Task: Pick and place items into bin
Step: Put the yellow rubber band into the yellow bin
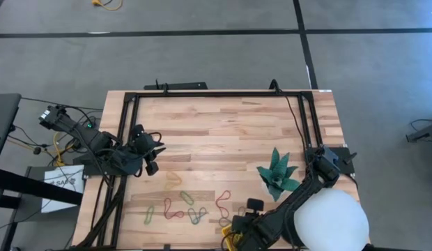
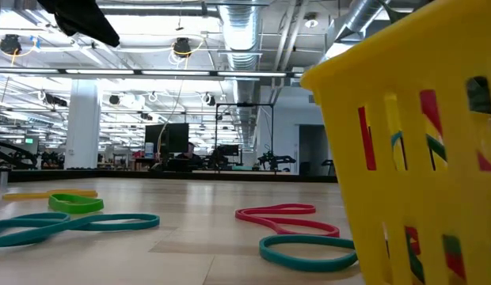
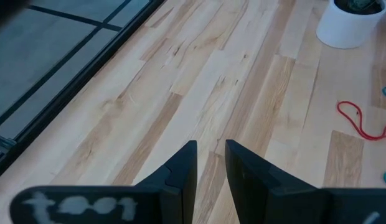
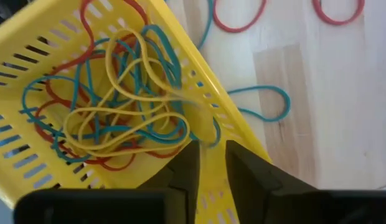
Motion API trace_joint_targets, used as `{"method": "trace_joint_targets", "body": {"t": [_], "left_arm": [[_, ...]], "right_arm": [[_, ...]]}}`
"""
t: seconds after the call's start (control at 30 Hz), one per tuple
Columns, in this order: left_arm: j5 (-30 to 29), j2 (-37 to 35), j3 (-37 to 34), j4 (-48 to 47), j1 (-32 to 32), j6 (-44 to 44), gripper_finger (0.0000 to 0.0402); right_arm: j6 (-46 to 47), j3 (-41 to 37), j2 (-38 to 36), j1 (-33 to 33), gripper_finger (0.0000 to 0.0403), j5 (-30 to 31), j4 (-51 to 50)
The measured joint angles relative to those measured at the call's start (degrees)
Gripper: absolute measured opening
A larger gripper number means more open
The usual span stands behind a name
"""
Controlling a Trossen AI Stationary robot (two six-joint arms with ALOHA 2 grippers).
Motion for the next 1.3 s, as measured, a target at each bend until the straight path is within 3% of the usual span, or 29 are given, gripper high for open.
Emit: {"method": "trace_joint_targets", "body": {"t": [0.27, 0.5, 0.63, 0.83, 1.07, 1.3], "left_arm": [[0.0, 0.0, 0.0, 0.0, 0.0, 0.0, 0.0073], [0.0, 0.0, 0.0, 0.0, 0.0, 0.0, 0.0073], [0.0, 0.0, -1.1, 0.0, 0.0, 0.0, 0.0073], [2.1, 0.0, -6.3, 0.0, 0.0, -3.7, 0.0073], [7.4, 0.0, -16.0, 9.4, 0.0, -6.3, 0.0073], [9.5, 0.2, -23.9, 22.2, 0.0, -5.9, 0.0073]], "right_arm": [[0.0, 0.0, 0.0, -0.2, 0.0099, -0.3, 0.8], [0.0, 0.0, -1.5, -0.5, 0.012, -5.8, 0.3], [-0.1, 0.0, -3.5, -0.5, 0.0128, -5.8, -0.3], [-1.9, 0.0, -9.3, -0.4, 0.0124, 4.8, -2.9], [-11.9, 0.1, -14.9, 0.3, 0.0124, 27.3, -2.7], [-21.0, 0.1, -15.7, -1.7, 0.014, 26.5, -2.9]]}}
